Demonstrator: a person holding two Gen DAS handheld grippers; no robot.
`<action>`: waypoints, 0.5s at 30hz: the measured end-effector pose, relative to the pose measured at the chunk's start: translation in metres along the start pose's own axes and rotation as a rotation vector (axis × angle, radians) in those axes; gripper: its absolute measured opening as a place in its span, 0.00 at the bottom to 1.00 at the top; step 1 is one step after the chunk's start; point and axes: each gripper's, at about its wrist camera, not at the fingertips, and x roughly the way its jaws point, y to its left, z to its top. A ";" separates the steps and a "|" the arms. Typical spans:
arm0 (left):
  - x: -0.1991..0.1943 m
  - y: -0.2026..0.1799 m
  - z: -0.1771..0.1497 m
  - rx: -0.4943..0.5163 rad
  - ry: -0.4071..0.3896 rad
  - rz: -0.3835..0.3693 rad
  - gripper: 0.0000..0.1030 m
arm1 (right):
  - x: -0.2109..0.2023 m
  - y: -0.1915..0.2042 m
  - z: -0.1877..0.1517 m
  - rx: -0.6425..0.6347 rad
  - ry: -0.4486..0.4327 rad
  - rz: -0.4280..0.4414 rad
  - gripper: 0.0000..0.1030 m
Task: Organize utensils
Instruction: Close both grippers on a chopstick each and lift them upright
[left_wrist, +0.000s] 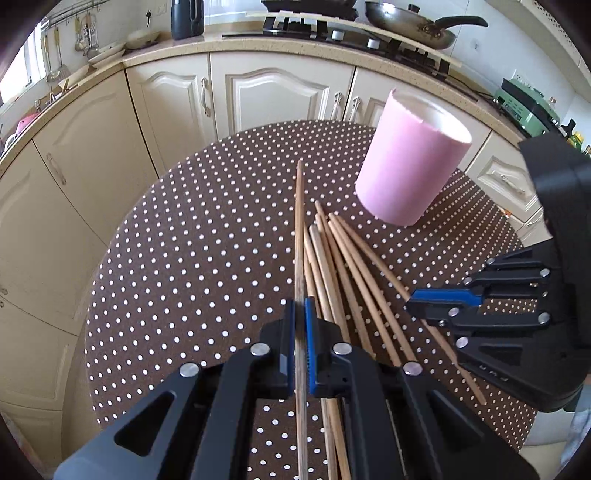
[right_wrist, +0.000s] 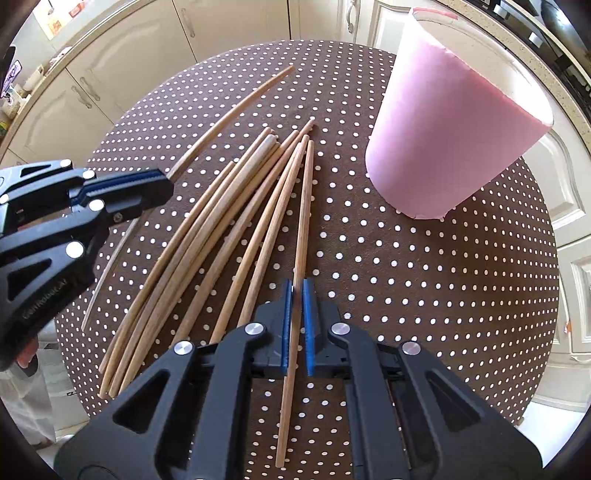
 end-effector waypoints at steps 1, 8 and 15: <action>-0.002 0.000 0.001 0.001 -0.005 -0.001 0.05 | -0.001 -0.001 -0.001 0.000 0.000 0.005 0.06; -0.010 0.001 0.004 -0.006 -0.016 -0.015 0.05 | -0.008 -0.004 -0.004 0.007 -0.020 0.022 0.06; -0.015 0.002 0.005 -0.007 -0.023 -0.022 0.05 | -0.016 -0.008 0.000 0.013 -0.028 0.036 0.06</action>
